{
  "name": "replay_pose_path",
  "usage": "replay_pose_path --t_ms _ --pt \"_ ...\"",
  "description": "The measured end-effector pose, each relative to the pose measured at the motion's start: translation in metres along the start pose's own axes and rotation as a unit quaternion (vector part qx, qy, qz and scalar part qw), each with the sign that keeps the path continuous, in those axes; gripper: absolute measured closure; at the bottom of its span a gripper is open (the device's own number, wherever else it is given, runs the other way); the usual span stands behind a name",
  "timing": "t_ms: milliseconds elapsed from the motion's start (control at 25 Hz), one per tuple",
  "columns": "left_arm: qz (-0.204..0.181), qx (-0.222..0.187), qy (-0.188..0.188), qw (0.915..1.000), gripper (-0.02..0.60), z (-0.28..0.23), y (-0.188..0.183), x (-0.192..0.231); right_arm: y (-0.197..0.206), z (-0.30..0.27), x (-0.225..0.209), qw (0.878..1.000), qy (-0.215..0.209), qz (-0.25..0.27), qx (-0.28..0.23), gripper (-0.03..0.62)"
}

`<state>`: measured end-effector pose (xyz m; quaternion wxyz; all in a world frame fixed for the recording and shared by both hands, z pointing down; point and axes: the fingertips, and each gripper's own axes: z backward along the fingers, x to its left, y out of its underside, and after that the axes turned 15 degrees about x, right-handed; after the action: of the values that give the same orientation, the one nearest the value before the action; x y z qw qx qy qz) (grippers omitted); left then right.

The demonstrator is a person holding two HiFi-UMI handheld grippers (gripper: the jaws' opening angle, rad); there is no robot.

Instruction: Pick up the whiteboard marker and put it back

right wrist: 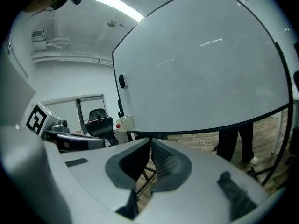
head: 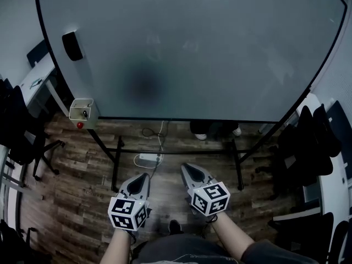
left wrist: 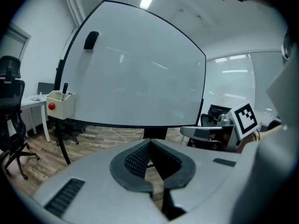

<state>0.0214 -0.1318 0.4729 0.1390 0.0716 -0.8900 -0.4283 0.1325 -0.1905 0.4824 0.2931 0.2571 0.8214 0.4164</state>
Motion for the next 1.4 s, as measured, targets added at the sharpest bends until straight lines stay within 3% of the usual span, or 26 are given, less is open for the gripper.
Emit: replay_pose_path --t_ms 400,800,1040,1400 --pt "0.001 0.004 -0.019 0.9998 0.568 -0.017 -0.013 0.015 -0.017 -0.025 -0.01 1.0 -0.023 0.006 0.0 0.569" --pt "-0.015 -0.008 -0.004 0.9998 0.568 -0.028 -0.038 0.047 -0.038 -0.046 -0.004 1.0 -0.001 0.004 -0.011 0.569" --pt "-0.019 -0.014 0.001 0.9997 0.568 -0.022 -0.054 0.088 -0.058 -0.074 0.015 1.0 0.009 0.006 -0.017 0.569" --pt "-0.016 -0.048 -0.026 0.9984 0.568 0.0 -0.087 0.178 -0.101 -0.139 0.064 0.999 -0.003 0.03 -0.029 0.569"
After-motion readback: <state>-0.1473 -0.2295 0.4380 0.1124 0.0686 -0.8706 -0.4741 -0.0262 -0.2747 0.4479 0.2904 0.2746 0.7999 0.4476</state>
